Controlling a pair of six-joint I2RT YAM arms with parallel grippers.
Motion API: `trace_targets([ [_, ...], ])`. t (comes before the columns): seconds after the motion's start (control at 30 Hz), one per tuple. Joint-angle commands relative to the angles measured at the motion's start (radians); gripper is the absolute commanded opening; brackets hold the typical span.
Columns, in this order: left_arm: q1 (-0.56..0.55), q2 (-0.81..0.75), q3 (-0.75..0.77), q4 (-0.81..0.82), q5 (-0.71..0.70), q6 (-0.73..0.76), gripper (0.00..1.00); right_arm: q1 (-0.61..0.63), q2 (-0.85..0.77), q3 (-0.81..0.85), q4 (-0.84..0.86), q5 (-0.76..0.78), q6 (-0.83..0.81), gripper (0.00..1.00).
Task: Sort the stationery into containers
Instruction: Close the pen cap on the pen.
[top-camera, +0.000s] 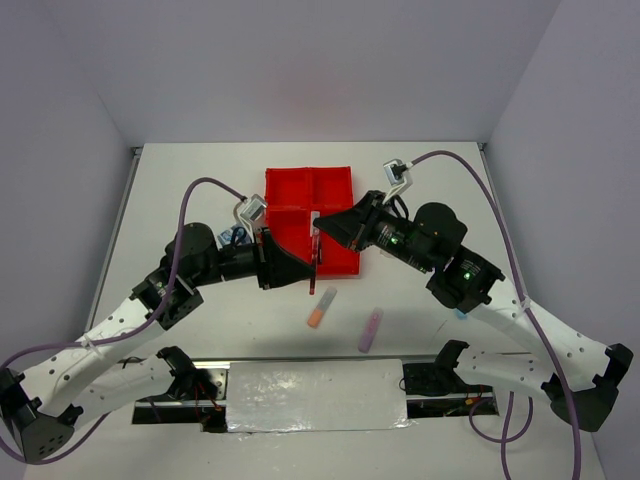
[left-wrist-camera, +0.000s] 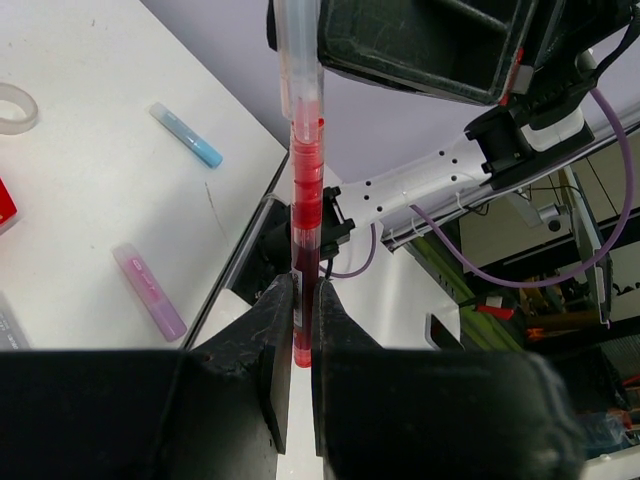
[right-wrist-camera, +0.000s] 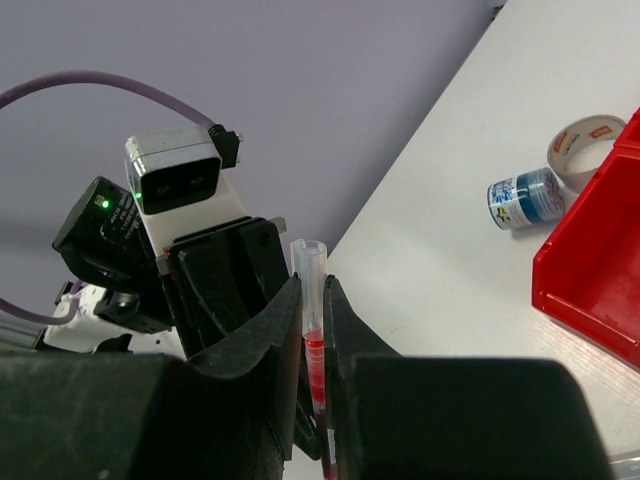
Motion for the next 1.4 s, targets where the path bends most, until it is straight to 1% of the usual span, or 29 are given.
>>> trace_targets([
  [0.0,-0.003,-0.009,0.026,0.063,-0.012,0.016,0.0,0.01,-0.021,-0.004,0.032,-0.009,0.003,0.0],
  [0.57,-0.003,-0.025,0.045,0.046,-0.048,0.028,0.0,0.027,-0.027,-0.03,0.031,-0.014,-0.018,0.0],
  [0.8,-0.003,-0.029,0.06,0.032,-0.078,0.039,0.0,0.062,-0.037,-0.065,0.043,-0.017,-0.06,0.0],
  [0.9,-0.003,-0.028,0.088,0.026,-0.093,0.057,0.0,0.071,-0.056,-0.119,0.066,-0.03,-0.075,0.0],
  [0.97,-0.001,-0.022,0.103,0.027,-0.088,0.065,0.0,0.077,-0.069,-0.152,0.112,-0.037,-0.086,0.0],
  [1.1,-0.001,-0.014,0.155,0.012,-0.082,0.118,0.0,0.079,-0.06,-0.153,0.101,-0.044,-0.095,0.0],
  [1.2,-0.001,-0.019,0.186,-0.025,-0.102,0.169,0.0,0.08,-0.057,-0.153,0.13,-0.087,-0.094,0.0],
  [1.37,-0.001,-0.025,0.232,-0.011,-0.11,0.224,0.0,0.082,-0.04,-0.157,0.146,-0.113,-0.06,0.0],
])
